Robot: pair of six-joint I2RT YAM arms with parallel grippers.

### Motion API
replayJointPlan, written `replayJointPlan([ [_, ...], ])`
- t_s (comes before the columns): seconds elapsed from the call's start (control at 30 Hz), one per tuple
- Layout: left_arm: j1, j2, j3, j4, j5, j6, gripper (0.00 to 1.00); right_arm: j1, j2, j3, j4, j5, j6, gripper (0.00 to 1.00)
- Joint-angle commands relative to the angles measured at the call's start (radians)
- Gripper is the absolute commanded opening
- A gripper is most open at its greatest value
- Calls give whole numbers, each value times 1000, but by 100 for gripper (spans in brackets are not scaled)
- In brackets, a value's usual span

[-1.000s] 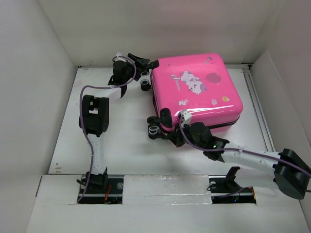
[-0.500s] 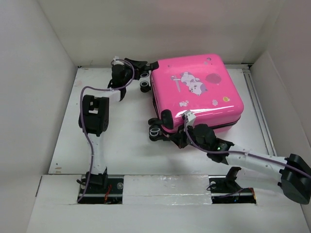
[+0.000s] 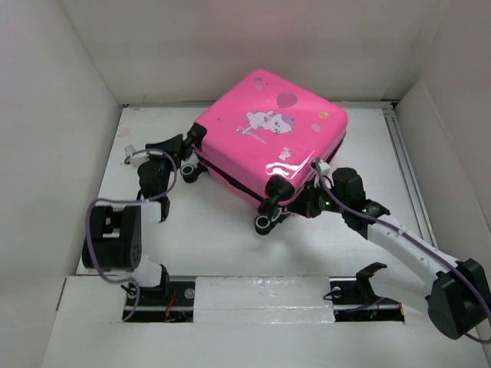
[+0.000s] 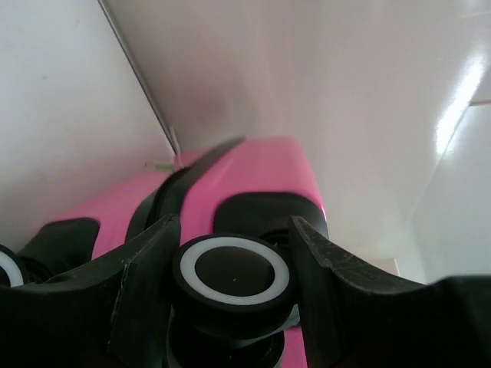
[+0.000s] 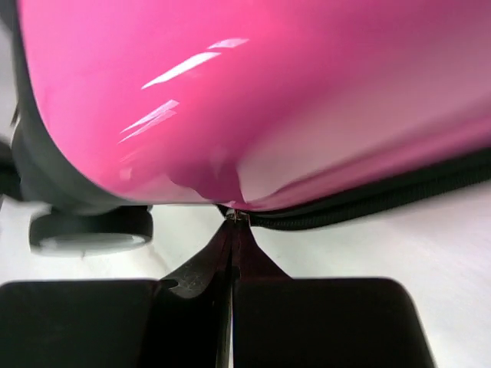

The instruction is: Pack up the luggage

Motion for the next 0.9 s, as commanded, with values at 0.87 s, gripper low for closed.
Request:
replayJointPlan([
  [0.87,-453,-577,-258,-244,-22,235,0,681,509,34,826,1211,56,0],
])
